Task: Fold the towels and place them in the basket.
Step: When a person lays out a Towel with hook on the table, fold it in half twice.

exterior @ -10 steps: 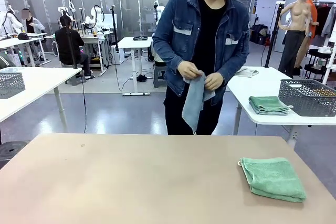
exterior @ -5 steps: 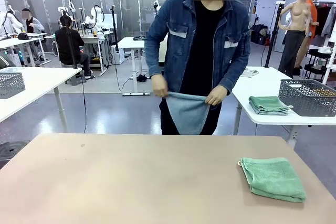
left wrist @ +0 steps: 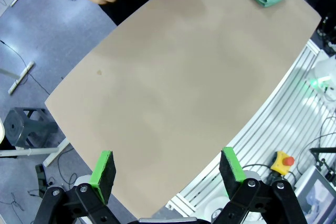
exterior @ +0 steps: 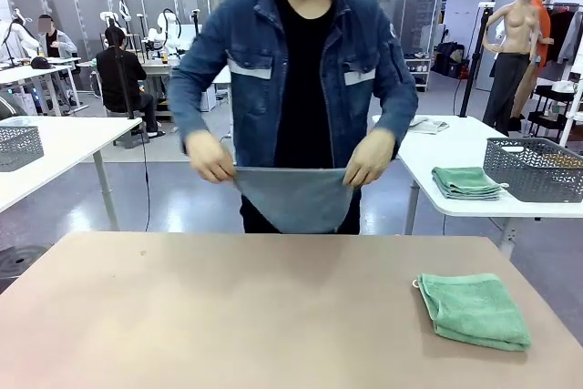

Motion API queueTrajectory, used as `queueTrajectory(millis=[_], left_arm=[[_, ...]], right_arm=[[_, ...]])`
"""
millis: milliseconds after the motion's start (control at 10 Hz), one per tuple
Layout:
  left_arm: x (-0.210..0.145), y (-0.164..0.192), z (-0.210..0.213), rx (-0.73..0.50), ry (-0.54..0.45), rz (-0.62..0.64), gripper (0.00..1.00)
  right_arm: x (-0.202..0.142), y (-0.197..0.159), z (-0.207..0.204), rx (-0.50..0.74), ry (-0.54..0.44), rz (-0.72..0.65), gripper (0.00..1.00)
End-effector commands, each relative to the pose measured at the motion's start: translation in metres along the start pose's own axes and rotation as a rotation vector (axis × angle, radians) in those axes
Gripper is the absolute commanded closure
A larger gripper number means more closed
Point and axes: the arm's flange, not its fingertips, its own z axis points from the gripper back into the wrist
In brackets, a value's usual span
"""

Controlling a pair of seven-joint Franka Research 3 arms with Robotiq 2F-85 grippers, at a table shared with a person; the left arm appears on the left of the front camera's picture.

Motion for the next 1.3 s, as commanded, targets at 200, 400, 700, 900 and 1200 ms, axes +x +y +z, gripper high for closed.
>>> queueTrajectory(millis=[200,400,700,900,1200], left_arm=[[0.0009,-0.0004,0.0005,0.016,0.003,0.016,0.00],[0.0009,-0.0004,0.0005,0.016,0.003,0.016,0.00],[0.0009,-0.0004,0.0005,0.016,0.003,0.016,0.00],[0.0009,-0.0004,0.0005,0.016,0.003,0.016,0.00],[0.0009,-0.0004,0.0005,0.016,0.003,0.016,0.00]], right_arm=[[0.0003,-0.0014,-0.0004,-0.005,0.004,-0.006,0.00],[0.0003,-0.0014,-0.0004,-0.005,0.004,-0.006,0.00],[0.0003,-0.0014,-0.0004,-0.005,0.004,-0.006,0.00],[0.0003,-0.0014,-0.0004,-0.005,0.004,-0.006,0.00],[0.0003,-0.0014,-0.0004,-0.005,0.004,-0.006,0.00]])
